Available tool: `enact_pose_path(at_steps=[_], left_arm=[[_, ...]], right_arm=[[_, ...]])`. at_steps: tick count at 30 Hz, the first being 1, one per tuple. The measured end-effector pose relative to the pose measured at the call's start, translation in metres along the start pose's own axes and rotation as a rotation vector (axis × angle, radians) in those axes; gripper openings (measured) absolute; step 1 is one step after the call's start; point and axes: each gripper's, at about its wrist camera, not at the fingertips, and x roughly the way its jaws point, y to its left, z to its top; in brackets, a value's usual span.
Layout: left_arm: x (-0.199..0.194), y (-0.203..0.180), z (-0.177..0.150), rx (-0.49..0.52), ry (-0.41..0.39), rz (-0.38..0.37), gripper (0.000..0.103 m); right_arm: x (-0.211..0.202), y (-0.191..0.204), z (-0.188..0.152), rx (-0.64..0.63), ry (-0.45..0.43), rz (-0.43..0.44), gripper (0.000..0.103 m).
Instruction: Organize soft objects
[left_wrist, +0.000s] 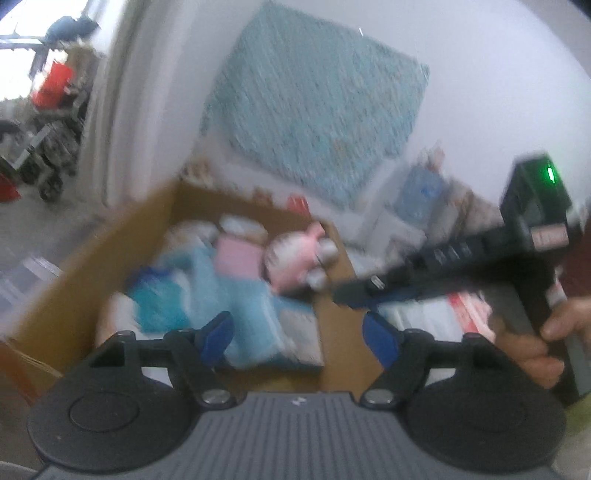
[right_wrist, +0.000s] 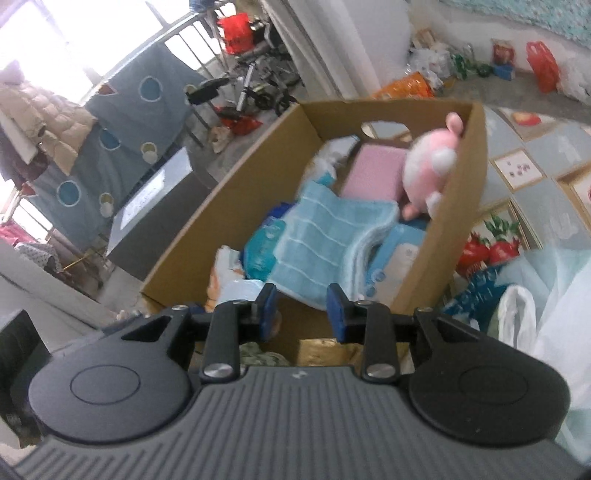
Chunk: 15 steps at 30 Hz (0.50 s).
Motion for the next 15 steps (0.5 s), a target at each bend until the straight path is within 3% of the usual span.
enact_pose_path(at_steps=[4,7,10,14,15], left_arm=[[-0.026,0.023,0.006,-0.026,-0.084,0.062,0.085],[-0.034,0.036,0.003,-0.052,-0.094,0.084,0.090],[-0.036,0.038,-0.004,-0.035,-0.066,0.072,0.094],[-0.038,0.029,-0.010,0.014,-0.047,0.088,0.103],[-0.042,0.027,-0.010,0.029,-0.056,0.102,0.103]], right_arm=[[-0.002,0.013,0.002,-0.030,0.023,0.036,0.030],[0.002,0.020,-0.003,-0.018,0.047,0.073,0.035],[0.000,0.027,-0.017,-0.027,0.026,0.077,0.056],[-0.017,0.037,-0.036,-0.079,-0.087,-0.015,0.086],[-0.026,0.042,-0.042,-0.106,-0.135,-0.058,0.089]])
